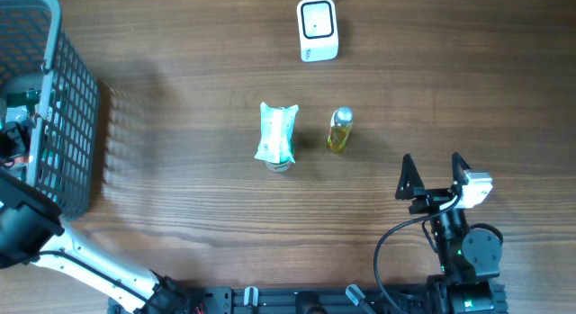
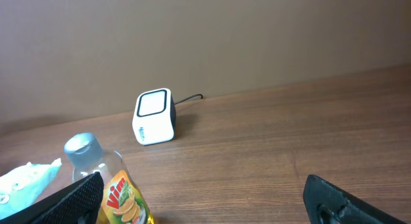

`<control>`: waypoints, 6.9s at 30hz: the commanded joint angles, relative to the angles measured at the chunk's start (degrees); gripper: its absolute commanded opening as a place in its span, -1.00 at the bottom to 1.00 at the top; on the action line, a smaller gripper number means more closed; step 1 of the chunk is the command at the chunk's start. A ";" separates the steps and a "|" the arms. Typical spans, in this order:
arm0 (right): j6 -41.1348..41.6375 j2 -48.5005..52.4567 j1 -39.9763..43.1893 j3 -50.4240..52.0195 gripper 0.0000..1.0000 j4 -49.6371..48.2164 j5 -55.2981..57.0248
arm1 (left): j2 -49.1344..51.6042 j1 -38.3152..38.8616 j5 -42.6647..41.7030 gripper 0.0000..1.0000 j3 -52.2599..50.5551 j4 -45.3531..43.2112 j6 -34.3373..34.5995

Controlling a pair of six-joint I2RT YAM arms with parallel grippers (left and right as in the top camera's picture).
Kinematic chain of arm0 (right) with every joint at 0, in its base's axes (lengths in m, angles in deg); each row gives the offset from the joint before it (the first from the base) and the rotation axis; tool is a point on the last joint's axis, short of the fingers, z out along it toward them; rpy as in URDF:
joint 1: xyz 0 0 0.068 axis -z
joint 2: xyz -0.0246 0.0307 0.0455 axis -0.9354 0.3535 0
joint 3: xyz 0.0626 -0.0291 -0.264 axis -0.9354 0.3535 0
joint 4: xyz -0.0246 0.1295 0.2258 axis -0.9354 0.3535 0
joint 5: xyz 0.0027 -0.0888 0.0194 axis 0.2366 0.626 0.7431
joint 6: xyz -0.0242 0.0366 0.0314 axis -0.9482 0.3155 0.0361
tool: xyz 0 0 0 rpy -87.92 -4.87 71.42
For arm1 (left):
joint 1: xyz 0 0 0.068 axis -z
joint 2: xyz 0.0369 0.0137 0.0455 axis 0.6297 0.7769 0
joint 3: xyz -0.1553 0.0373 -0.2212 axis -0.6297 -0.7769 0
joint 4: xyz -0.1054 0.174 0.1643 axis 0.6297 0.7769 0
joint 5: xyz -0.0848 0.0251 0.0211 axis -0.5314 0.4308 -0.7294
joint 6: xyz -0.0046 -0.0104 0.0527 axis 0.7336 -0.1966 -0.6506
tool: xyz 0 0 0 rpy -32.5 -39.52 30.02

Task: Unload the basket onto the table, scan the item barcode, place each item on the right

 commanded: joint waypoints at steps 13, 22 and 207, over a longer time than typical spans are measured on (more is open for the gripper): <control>-0.59 -0.24 0.24 0.02 0.99 -0.28 0.33 | 5.57 -0.04 -5.49 -0.92 -8.33 0.42 3.56; -0.59 -0.24 0.24 0.02 1.00 -0.28 0.33 | -5.27 -0.04 -3.32 -0.92 0.94 0.44 19.85; 8.22 104.72 -46.10 -79.80 -0.54 11.91 -11.17 | -52.70 39.21 4.83 1.00 -41.48 -1.55 52.26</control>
